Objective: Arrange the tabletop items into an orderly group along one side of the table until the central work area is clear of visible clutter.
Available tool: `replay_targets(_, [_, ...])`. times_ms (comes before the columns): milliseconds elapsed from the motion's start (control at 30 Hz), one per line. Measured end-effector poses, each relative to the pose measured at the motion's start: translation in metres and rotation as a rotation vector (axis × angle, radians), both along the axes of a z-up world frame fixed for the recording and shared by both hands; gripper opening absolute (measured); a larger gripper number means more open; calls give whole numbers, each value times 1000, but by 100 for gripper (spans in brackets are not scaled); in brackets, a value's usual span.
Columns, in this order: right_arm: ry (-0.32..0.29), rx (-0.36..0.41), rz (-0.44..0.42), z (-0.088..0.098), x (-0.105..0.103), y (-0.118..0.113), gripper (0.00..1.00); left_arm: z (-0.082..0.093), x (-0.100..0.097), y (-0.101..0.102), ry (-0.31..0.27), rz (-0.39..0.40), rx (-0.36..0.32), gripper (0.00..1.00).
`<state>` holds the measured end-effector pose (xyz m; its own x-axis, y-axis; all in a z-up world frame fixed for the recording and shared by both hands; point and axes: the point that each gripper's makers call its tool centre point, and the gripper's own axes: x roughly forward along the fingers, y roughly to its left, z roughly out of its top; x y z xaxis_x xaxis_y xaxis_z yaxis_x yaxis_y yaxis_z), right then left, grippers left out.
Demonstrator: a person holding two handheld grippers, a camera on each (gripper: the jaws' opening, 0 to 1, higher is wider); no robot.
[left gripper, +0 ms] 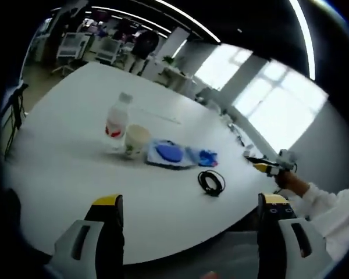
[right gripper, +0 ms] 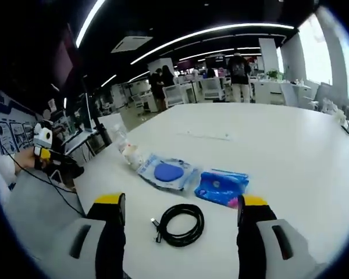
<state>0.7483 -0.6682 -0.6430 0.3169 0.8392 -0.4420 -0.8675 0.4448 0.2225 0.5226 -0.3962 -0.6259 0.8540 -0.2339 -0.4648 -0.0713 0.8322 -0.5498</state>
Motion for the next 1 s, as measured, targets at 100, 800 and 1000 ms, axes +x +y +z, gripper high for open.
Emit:
replay_targets(100, [-31, -3, -4, 1, -13, -8, 81, 0, 2, 3, -12, -12, 25, 96])
replay_targets(800, [66, 100, -187, -2, -58, -51, 97, -19, 7, 25, 45, -34, 125, 97])
replay_targets(1000, [93, 96, -222, -8, -56, -62, 97, -26, 2, 26, 57, -18, 106, 97])
